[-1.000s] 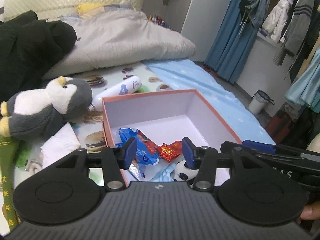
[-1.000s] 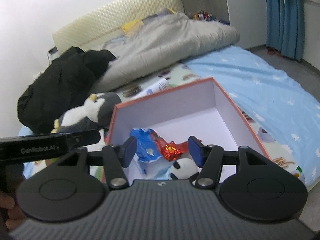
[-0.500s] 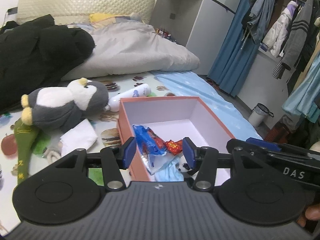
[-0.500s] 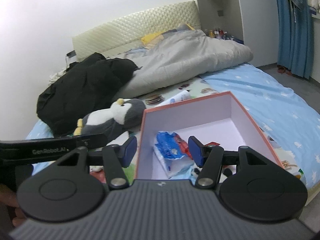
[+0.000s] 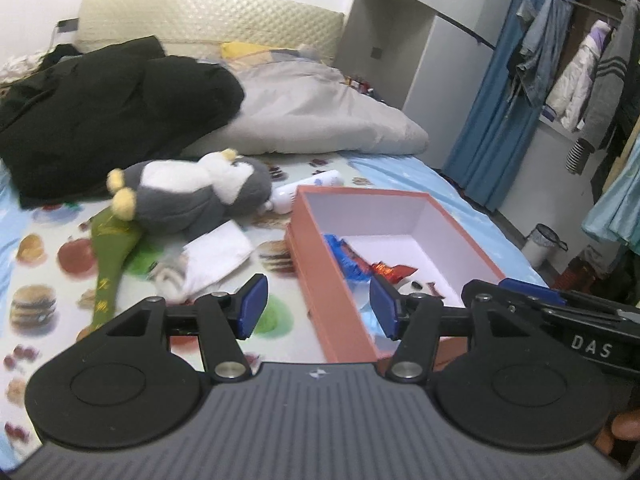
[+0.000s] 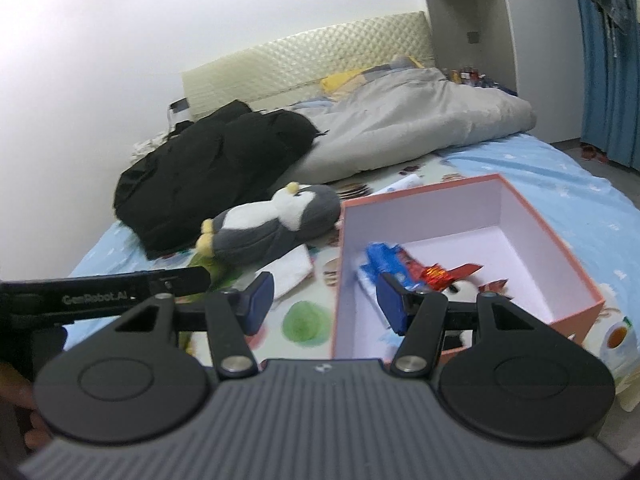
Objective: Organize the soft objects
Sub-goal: 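Withdraw both tools from the box toward the white tissue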
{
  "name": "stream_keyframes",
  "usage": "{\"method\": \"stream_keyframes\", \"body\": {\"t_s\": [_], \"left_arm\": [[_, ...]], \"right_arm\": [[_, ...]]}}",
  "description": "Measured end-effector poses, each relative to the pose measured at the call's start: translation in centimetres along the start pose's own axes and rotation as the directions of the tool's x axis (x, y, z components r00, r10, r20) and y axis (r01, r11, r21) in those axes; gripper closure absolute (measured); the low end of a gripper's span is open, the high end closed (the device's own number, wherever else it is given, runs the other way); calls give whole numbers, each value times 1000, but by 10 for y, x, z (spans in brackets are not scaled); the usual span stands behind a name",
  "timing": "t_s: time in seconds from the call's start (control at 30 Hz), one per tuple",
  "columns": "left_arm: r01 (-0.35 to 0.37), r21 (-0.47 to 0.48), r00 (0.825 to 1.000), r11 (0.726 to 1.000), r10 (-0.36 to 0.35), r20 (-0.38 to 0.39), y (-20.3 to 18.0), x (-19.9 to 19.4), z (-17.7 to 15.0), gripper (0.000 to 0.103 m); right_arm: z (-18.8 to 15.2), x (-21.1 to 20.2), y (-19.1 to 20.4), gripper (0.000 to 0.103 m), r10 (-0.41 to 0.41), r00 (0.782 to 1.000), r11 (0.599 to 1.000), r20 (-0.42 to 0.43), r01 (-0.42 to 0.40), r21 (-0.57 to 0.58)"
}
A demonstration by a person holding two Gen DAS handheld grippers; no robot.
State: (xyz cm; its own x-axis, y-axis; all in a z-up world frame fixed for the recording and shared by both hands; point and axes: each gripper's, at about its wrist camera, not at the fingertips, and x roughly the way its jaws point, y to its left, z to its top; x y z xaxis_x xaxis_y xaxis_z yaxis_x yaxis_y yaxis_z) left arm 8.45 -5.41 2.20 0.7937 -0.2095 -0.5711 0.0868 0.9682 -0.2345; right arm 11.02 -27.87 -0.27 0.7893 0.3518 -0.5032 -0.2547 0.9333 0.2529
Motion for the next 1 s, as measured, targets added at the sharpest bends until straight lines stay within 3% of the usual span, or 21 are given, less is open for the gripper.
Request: {"method": "stream_keyframes", "body": {"t_s": [0.5,1.0], "left_arm": [[-99,-84,995,992,101,23,41,-61,-65,40],[-140,-130,990,982,138,-28,71,-43,-88,40]], "right_arm": [[-54,-10,52,43,90,993,994,-80,-95,-56],[-71,11,64,43,112,985,991,-128,-120,-60]]}}
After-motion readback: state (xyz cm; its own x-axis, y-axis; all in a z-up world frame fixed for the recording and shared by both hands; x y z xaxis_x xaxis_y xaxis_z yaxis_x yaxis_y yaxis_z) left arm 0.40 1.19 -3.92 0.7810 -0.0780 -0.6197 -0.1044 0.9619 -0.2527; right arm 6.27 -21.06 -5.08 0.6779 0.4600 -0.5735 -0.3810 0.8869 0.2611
